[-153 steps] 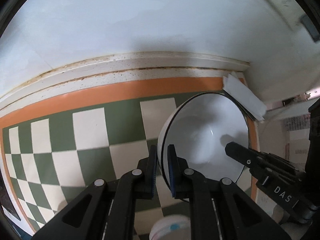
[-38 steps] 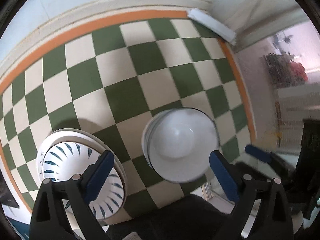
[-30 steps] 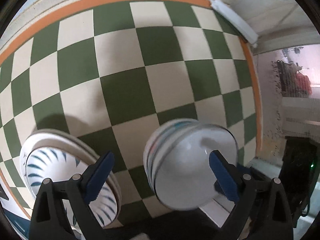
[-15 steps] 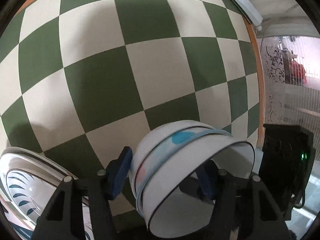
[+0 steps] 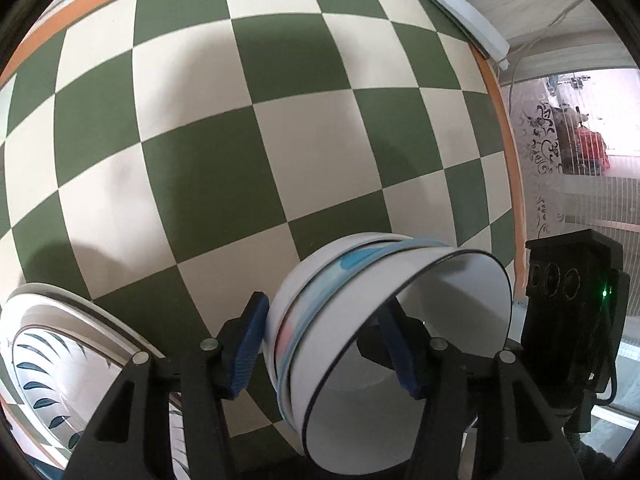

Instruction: Organize plates and bowls

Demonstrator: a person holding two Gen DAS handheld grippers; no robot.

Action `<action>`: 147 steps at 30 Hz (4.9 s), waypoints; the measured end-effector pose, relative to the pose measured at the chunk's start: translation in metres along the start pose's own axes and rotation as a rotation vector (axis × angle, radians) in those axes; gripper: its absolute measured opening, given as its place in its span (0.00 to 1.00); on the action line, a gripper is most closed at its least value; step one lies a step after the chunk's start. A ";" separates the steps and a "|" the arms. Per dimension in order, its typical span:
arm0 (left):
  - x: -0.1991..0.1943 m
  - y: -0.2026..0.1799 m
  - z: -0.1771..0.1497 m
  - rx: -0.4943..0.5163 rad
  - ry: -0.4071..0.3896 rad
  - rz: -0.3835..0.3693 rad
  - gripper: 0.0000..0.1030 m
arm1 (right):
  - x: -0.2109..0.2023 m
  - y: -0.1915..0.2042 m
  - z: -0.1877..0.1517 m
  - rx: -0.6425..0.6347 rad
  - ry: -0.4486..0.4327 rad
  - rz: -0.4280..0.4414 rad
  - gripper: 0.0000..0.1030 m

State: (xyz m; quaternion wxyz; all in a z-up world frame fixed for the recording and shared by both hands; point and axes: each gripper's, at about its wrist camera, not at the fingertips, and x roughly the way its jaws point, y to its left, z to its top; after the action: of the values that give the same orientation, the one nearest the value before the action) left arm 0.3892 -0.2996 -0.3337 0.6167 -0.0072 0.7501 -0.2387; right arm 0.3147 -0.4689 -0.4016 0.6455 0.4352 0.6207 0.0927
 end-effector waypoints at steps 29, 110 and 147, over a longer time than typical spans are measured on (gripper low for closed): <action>-0.128 0.111 -0.073 -0.208 -0.164 0.008 0.52 | 0.037 0.153 -0.038 -0.223 0.137 0.020 0.59; -0.230 0.103 -0.280 -0.192 -0.722 0.351 0.97 | -0.061 0.272 -0.244 -0.645 -0.399 -0.461 0.93; -0.279 0.019 -0.507 -0.207 -0.915 0.455 1.00 | -0.229 0.271 -0.481 -0.732 -0.696 -0.424 0.98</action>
State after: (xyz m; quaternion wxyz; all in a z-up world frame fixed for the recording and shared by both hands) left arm -0.0091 -0.0202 -0.0200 0.9137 -0.0089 0.4062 0.0044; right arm -0.0440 -0.2419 0.0186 0.9266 0.0524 0.3719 0.0210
